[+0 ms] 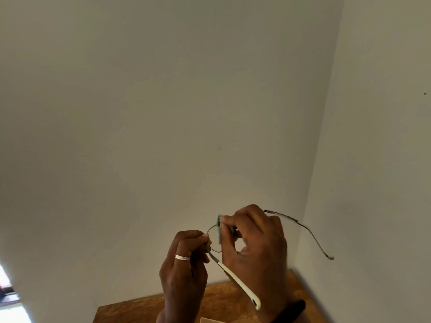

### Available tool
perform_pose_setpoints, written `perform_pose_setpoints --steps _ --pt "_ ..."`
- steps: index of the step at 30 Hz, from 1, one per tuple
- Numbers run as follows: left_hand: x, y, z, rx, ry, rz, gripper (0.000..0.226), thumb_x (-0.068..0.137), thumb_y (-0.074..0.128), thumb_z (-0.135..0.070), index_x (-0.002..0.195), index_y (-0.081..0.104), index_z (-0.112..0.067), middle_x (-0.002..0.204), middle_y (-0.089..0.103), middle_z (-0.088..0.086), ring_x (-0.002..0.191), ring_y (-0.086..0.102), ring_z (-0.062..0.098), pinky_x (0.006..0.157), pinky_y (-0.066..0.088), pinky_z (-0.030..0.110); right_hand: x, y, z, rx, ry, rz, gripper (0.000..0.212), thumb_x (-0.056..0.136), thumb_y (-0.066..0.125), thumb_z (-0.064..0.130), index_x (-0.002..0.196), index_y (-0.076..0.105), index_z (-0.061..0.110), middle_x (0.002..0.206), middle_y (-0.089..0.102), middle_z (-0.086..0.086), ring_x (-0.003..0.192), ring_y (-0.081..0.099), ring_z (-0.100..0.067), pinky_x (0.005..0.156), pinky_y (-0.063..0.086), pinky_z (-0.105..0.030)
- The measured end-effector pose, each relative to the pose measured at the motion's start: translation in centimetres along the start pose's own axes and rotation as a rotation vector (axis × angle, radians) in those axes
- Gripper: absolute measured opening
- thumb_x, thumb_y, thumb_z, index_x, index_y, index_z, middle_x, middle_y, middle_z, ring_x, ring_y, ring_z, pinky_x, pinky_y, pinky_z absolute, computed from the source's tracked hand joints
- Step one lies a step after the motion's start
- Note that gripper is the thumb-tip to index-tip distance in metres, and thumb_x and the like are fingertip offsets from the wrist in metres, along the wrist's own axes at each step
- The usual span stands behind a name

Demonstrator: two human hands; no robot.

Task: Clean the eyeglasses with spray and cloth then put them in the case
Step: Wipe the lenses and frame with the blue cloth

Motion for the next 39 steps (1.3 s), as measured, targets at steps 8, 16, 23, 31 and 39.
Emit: perform_pose_setpoints --steps 8,16,23,31,39 --pt "0.5 -0.8 0.7 0.018 -0.015 -0.020 0.031 0.081 0.054 0.018 0.095 0.056 -0.010 0.088 0.059 0.002 0.071 0.058 0.003 0.054 0.051 0.015 -1.7 0.4 0.3 0.117 -0.069 0.209 0.020 0.087 0.066 0.031 0.095 0.074 0.015 0.090 0.067 0.003 0.077 0.063 -0.006 0.066 0.058 -0.018" --pt "0.1 -0.8 1.4 -0.026 -0.049 -0.005 0.033 0.082 0.052 0.020 0.095 0.057 -0.010 0.087 0.061 0.004 0.066 0.061 0.008 0.049 0.052 0.023 -1.4 -0.1 -0.2 0.040 -0.044 0.206 0.025 0.070 0.085 0.013 0.090 0.071 0.011 0.090 0.064 -0.001 0.079 0.062 -0.011 0.065 0.057 -0.018" --pt "0.5 -1.2 2.2 -0.016 -0.042 0.022 0.031 0.084 0.048 0.019 0.096 0.059 -0.007 0.086 0.064 0.010 0.072 0.064 0.012 0.056 0.053 0.019 -1.2 1.3 0.7 0.083 -0.006 0.251 0.016 0.080 0.077 0.010 0.095 0.070 0.011 0.094 0.062 -0.002 0.080 0.061 -0.013 0.067 0.058 -0.025" --pt "-2.0 -2.2 3.6 0.059 -0.139 0.056 0.034 0.076 0.049 0.036 0.092 0.064 0.010 0.086 0.063 0.015 0.074 0.063 0.013 0.056 0.053 0.018 -4.0 1.1 0.9 0.152 -0.033 0.348 0.010 0.084 0.074 0.010 0.094 0.072 0.013 0.094 0.061 0.001 0.079 0.059 -0.008 0.066 0.056 -0.023" --pt "-5.5 -3.8 3.0 0.095 -0.185 0.089 0.045 0.079 0.050 0.030 0.101 0.058 -0.008 0.093 0.061 0.006 0.079 0.062 0.005 0.062 0.052 0.014 -7.2 -0.2 -1.5 0.175 0.120 0.118 0.013 0.088 0.064 0.014 0.091 0.073 0.005 0.093 0.062 0.000 0.083 0.058 -0.003 0.067 0.055 -0.018"
Point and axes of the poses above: each hand's wrist, its own x-axis towards the middle knuckle, its own y-axis out of the palm, z = x × y, the point moved 1 cm from there along x, towards the middle knuckle
